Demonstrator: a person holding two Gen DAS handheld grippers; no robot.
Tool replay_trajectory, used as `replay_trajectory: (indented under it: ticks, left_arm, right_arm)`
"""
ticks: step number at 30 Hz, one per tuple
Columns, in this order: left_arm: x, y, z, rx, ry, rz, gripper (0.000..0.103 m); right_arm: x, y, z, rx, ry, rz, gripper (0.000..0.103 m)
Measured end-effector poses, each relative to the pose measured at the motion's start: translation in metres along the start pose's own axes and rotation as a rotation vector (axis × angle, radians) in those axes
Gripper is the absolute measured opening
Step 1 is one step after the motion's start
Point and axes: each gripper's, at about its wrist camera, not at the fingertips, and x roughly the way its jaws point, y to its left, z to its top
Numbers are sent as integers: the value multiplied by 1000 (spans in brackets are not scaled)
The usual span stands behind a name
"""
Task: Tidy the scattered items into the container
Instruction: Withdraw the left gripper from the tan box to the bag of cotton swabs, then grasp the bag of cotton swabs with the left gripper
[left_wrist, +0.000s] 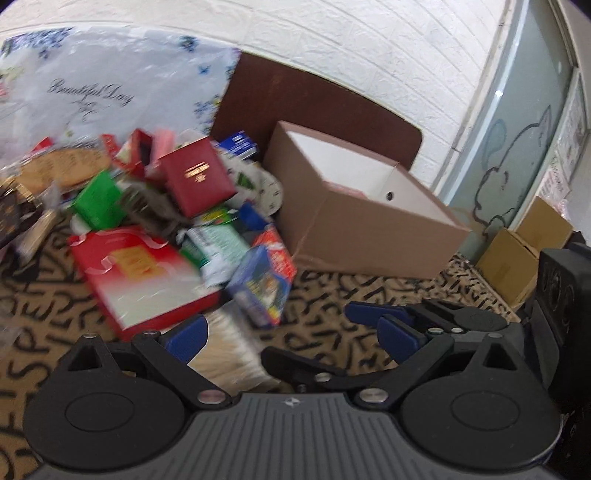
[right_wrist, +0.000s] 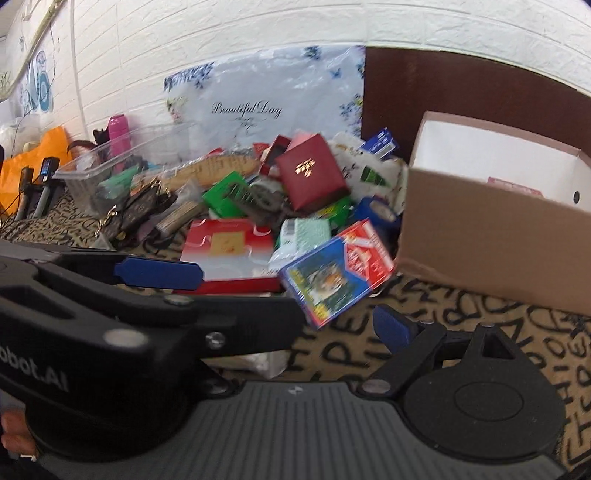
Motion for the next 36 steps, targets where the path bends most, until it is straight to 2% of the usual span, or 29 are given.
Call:
replay_trajectory:
  ticks: [9,12,20,27,29,36]
  left_arm:
    - [-4,47,-18,-103,35,90,98]
    - [5,53,-17,-122,61,71,89]
    - [24,59,-15,-143,108,39,78]
    - [30,63,-15,-139,127,42,57]
    - [31,66,-15,-147,128,39,56]
    - [35,67,-14,-121,137,32,57]
  right_arm:
    - [18,15,-23,-20,48,31,88]
    - [22,15,-24,-39,47,40,82]
    - [37,15,-22,-64,70,98,70]
    - [43,16,-22,-65,82,155,57]
    - [42,14,-21,-55,86,169,46]
    - [45,10,-22,-18,98,180,46]
